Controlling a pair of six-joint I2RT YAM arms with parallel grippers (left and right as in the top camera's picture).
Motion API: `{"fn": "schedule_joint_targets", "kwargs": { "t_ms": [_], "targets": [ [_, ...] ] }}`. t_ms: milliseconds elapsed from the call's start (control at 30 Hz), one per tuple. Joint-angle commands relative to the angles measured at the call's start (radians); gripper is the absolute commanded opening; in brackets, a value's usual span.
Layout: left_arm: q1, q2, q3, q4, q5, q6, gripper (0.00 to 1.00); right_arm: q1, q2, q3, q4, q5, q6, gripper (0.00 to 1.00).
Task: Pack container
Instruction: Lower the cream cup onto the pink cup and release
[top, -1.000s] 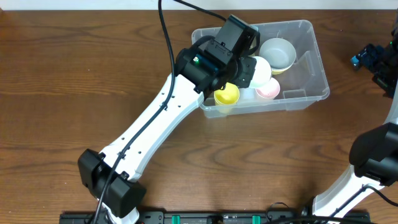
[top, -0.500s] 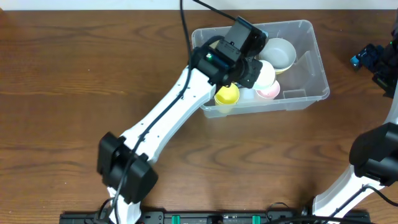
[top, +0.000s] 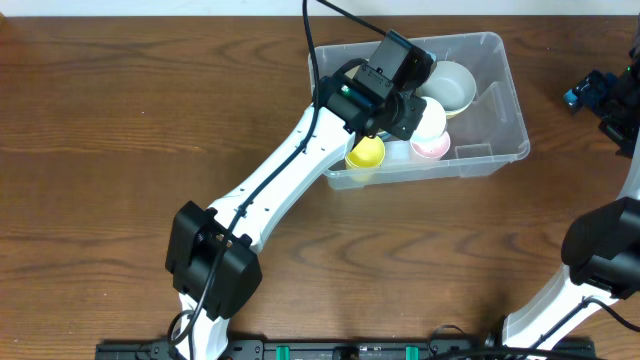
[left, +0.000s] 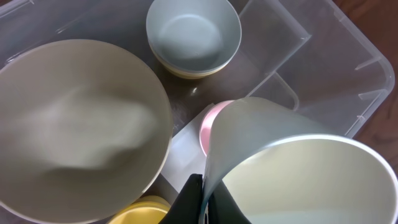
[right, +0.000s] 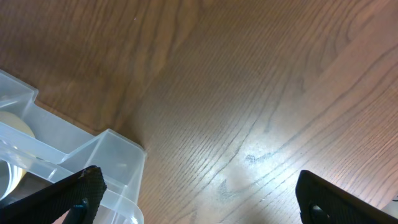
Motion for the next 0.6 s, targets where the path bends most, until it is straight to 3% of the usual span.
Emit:
{"fn": "schedule_joint_targets", "kwargs": {
  "t_ms": [0, 567],
  "targets": [
    [0.001, 0.024, 0.0, 0.003, 0.007, 0.017, 0.06, -0.004, -0.005, -0.002, 0.0, 0.003, 0.016, 0.99],
    [0.002, 0.087, 0.0, 0.042, 0.007, 0.016, 0.06, -0.003, -0.005, -0.002, 0.0, 0.003, 0.016, 0.99]
  ]
}}
